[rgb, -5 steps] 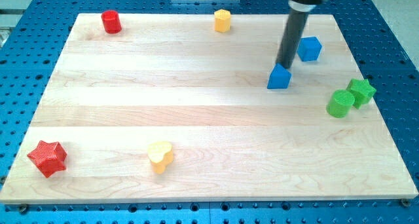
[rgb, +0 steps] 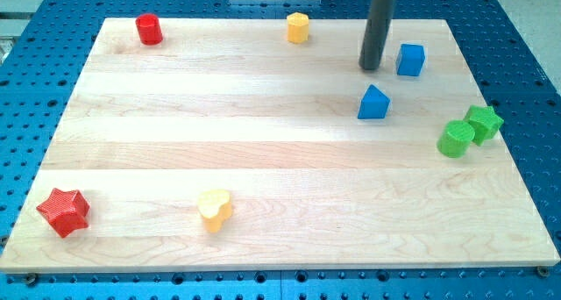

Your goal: Move the cube towards the top right side of the board

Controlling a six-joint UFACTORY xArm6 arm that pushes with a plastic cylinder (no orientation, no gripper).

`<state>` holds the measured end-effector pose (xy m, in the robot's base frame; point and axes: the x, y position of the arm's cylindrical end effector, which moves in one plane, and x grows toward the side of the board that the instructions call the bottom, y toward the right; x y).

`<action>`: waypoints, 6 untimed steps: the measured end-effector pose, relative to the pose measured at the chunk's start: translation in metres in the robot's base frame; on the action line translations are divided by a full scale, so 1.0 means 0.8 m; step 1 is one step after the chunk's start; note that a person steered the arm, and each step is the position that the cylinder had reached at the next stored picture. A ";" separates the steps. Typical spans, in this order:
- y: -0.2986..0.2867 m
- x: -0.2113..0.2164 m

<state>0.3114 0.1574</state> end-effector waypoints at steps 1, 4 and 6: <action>0.035 0.029; 0.055 0.008; 0.058 0.012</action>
